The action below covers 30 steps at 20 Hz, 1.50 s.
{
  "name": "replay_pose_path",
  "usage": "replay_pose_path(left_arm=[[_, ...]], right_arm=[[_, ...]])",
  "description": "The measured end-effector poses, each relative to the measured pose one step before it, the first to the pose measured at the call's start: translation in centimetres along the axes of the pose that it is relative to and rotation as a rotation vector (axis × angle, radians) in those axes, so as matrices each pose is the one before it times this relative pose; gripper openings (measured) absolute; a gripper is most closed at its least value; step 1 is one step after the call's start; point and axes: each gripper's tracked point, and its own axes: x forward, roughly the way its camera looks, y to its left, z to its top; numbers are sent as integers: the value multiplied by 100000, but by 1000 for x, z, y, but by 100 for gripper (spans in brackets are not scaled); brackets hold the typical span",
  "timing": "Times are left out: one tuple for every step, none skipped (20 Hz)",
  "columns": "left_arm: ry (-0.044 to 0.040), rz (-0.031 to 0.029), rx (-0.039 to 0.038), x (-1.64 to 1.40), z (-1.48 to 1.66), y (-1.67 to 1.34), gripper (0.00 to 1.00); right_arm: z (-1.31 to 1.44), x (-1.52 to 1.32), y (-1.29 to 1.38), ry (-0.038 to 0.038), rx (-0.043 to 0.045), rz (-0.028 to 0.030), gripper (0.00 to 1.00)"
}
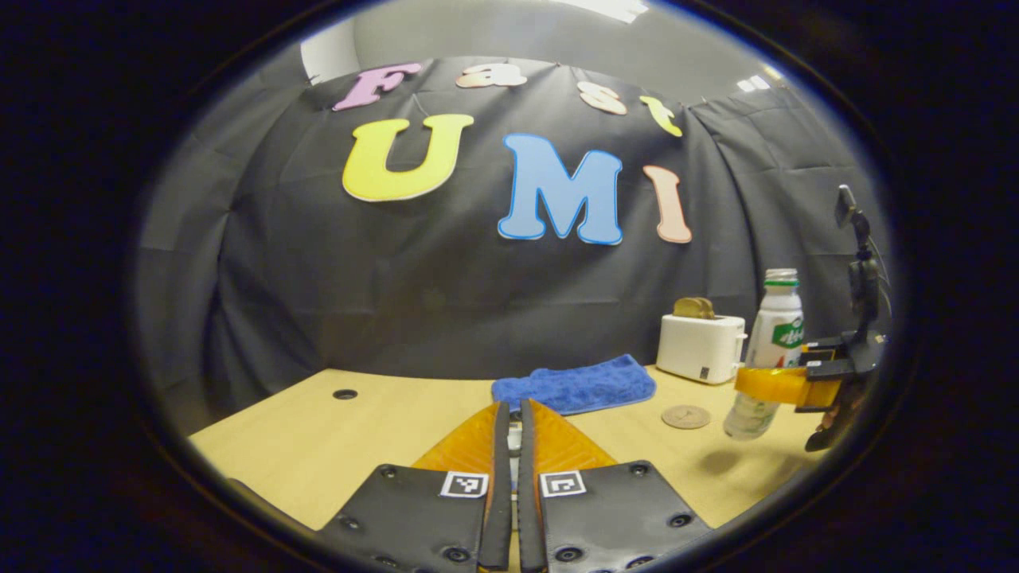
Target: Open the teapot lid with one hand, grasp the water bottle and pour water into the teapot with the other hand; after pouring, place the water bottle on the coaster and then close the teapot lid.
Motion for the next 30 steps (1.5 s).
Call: replay_pose_path(left_arm=[[1823, 664, 1278, 713, -861, 61, 14], [1579, 962, 1417, 613, -787, 163, 7], [1693, 682, 966, 431, -645, 130, 10], [1274, 3, 237, 348, -592, 32, 10], [1282, 1018, 900, 262, -529, 200, 10], [1612, 1646, 1271, 48, -662, 387, 10], [1267, -125, -210, 79, -463, 82, 10], [-1971, -268, -481, -199, 104, 42, 10], [-434, -55, 130, -69, 63, -56, 14], [718, -338, 59, -30, -110, -143, 10], [-391, -55, 571, -55, 69, -145, 14], [-81, -135, 665, -31, 31, -161, 13], [-68, -1091, -165, -28, -160, -319, 13], [511, 120, -442, 96, -428, -48, 14], [1342, -300, 294, 166, -495, -107, 14], [2215, -496, -289, 120, -640, 43, 10], [-2196, 326, -203, 156, 615, 151, 14], [253, 386, -497, -94, 133, -16, 14], [98, 775, -170, -61, 13, 136, 14], [-93, 1873, 300, -206, -273, 321, 20], [-544, 1408, 598, 17, 263, 225, 24], [-1209, 147, 5, -269, 166, 59, 37], [-1771, 529, -218, -352, 530, 139, 41], [-2369, 1739, -27, -744, 1171, 283, 46], [-3536, 2018, -662, -751, 1432, 371, 50], [-3823, 1082, -985, -814, 1504, 222, 57], [-4301, 970, -920, -894, 1641, 190, 64], [-2360, 112, -488, -922, 793, 100, 67], [-1954, -172, -369, -958, 954, 80, 70], [-757, -246, -135, -1078, 549, 41, 74]], right_arm=[[-64, -119, -545, -19, 482, -681, 75], [-72, 106, -363, 43, 611, -596, 74], [-132, 21, -421, 216, 771, -319, 75], [-328, 99, -312, 178, 741, -349, 75], [-91, 177, -292, 99, 831, -196, 75], [-220, -1, -229, 60, 857, -155, 75], [-81, -110, -322, 28, 796, -71, 75], [-97, -2, -301, -287, 471, -364, 75], [-95, 108, -326, -254, 164, -630, 75], [-79, 76, -26, -69, 58, -590, 74], [-114, 117, -207, 213, 39, -526, 75], [-190, 1, 2, 271, 132, -124, 75], [-90, 115, -23, 470, 82, -58, 75], [-193, 90, -27, 479, 13, -20, 75], [39, 125, -35, 278, 74, 3, 75], [-109, 14, 21, 280, 188, 69, 75], [-129, 146, -104, 320, -108, -53, 75], [-71, 79, -87, 187, -261, -62, 74], [-99, 85, -89, 164, -362, -321, 74], [-84, 211, -19, -243, -470, -227, 74], [98, 188, -193, -681, -627, -449, 74], [37, 251, -217, -859, -426, -848, 74], [49, 374, -230, -520, -173, -915, 74], [43, 498, -291, -385, 218, -1439, 74], [-68, 261, -91, 24, 920, -992, 74], [-1, 307, 66, 19, 1433, 138, 74], [-51, 770, -269, 151, 1205, 63, 75], [-75, 589, -324, 456, 1033, 97, 75], [22, 648, -325, 65, 829, -661, 75], [227, 563, -457, -201, 517, -934, 75]])
